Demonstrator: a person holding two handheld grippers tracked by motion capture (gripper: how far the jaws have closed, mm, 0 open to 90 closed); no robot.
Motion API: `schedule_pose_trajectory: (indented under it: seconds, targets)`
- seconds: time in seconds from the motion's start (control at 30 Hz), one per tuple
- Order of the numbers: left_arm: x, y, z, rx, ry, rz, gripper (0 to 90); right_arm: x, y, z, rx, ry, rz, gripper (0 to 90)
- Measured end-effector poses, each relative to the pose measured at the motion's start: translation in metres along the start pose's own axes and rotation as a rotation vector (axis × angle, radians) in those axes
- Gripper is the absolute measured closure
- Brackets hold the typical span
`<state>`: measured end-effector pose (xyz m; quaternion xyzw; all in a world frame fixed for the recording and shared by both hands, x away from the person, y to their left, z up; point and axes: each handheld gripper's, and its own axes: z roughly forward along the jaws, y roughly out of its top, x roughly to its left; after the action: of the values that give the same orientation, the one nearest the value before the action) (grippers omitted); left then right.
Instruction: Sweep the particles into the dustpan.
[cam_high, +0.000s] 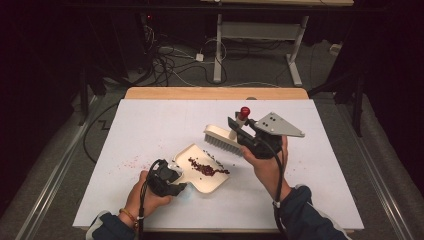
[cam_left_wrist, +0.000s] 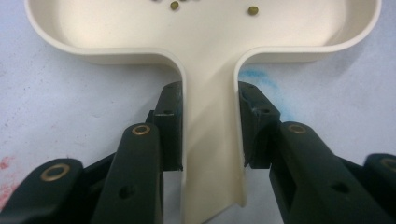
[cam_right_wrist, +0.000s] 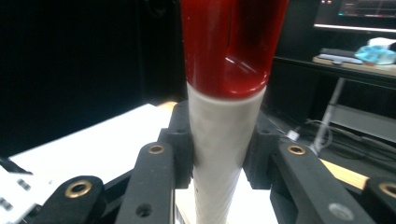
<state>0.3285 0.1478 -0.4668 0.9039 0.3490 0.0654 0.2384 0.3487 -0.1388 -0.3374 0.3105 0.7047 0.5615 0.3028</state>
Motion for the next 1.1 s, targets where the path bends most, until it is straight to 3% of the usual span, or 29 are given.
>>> schedule_pose_trajectory:
  seconds: [0.2, 0.3, 0.37, 0.5, 0.6, 0.8, 1.0, 1.1]
  targets:
    - [-0.001, -0.001, 0.000, 0.000, -0.001, -0.009, 64.0, -0.017, -0.012, -0.007, 0.065, -0.081, -0.049, 69.8]
    - [-0.001, -0.001, 0.000, -0.001, 0.003, -0.007, 64.0, -0.021, -0.023, -0.003, 0.111, -0.091, -0.043, 69.8]
    - [-0.001, -0.001, 0.000, 0.002, 0.005, -0.004, 64.1, -0.021, -0.029, -0.005, 0.141, -0.087, -0.066, 69.9]
    - [-0.001, -0.001, 0.000, -0.001, 0.001, -0.005, 64.0, -0.022, -0.032, -0.022, 0.158, -0.101, -0.113, 69.9]
    - [-0.002, -0.001, 0.000, -0.001, 0.006, -0.002, 64.0, -0.027, -0.030, -0.038, 0.165, -0.099, -0.112, 69.9]
    - [-0.003, 0.000, 0.000, 0.006, 0.013, 0.002, 64.0, -0.023, -0.039, -0.047, 0.211, -0.048, -0.098, 69.9]
    - [-0.003, 0.000, 0.000, 0.010, 0.017, 0.002, 64.0, 0.003, -0.036, -0.046, 0.224, 0.045, -0.087, 69.9]
    - [-0.003, 0.000, 0.000, 0.009, 0.019, 0.003, 64.0, 0.016, -0.035, -0.041, 0.205, 0.061, -0.087, 69.9]
